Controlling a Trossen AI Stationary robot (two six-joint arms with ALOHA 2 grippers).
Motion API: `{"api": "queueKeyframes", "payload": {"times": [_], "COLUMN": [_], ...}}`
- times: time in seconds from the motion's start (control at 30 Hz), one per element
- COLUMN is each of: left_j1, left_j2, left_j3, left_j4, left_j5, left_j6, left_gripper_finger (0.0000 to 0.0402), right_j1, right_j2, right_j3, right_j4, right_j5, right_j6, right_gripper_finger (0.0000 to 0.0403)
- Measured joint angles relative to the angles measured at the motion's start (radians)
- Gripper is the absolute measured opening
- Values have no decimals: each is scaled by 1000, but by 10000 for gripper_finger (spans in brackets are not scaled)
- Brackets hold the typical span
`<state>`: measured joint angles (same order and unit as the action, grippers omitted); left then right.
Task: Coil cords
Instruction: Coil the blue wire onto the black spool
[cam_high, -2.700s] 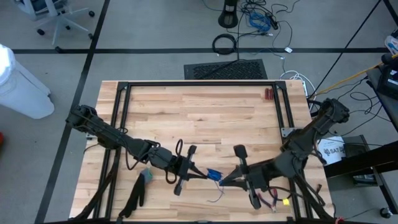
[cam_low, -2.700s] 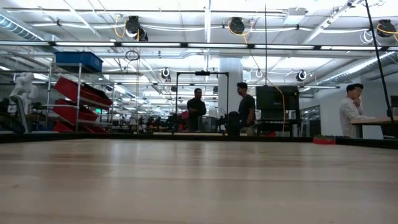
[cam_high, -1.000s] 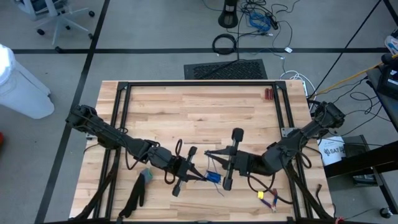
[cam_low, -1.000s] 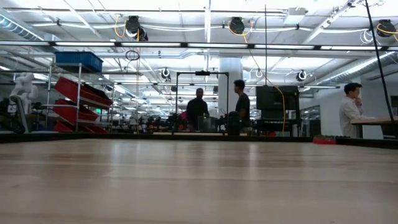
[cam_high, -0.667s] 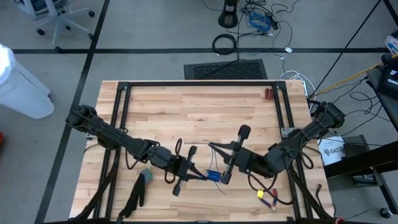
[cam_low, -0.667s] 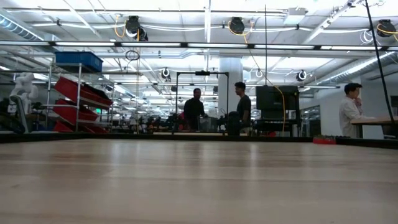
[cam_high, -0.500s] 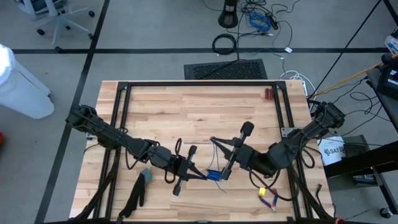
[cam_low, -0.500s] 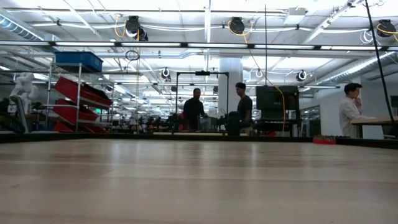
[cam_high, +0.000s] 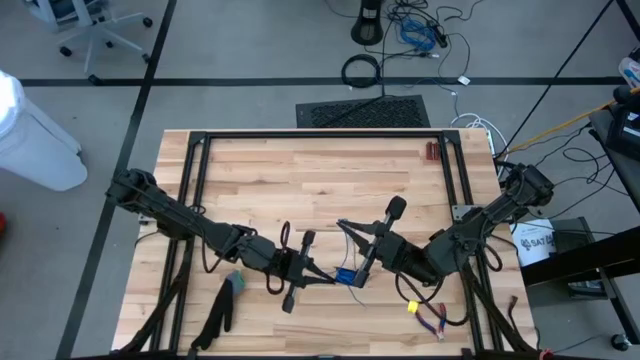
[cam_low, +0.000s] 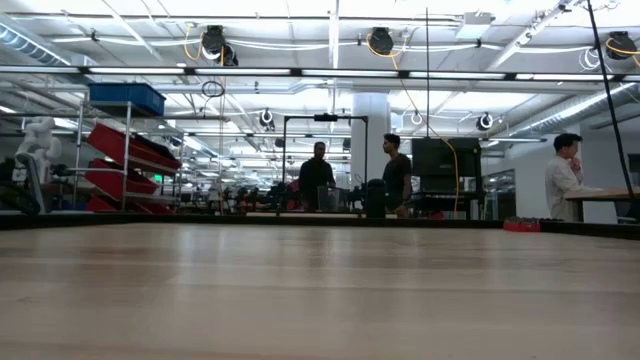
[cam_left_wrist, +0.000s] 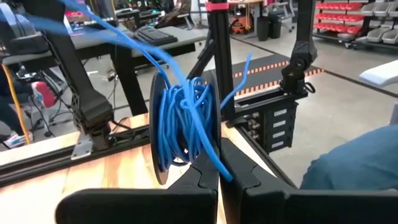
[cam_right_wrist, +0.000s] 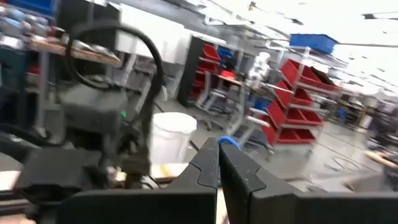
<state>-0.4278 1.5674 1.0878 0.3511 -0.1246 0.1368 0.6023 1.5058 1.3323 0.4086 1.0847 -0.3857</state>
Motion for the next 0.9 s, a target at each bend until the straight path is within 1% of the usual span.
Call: {"api": "queueKeyframes", "payload": {"times": [0.1,0.43,0.63,0.9], "left_j1": [0,3,3,3], "left_j2": [0,0,-1,-1], "left_j3": [0,0,0,0], "left_j4": [10,18,43,62], "left_j5": [-4,-18,-21,-36], "left_j6": [0,0,3,7], "left_gripper_finger": [0,0,0,0], "right_j1": [2,1,1,-2], "right_j2": [2,2,2,2], "right_j3": [0,0,0,0], "right_j4": [-1,129,254,295], "right_j5": [79,123,115,95], "right_j6": [-25,-129,-230,-240], "right_gripper_finger": [0,0,0,0]}}
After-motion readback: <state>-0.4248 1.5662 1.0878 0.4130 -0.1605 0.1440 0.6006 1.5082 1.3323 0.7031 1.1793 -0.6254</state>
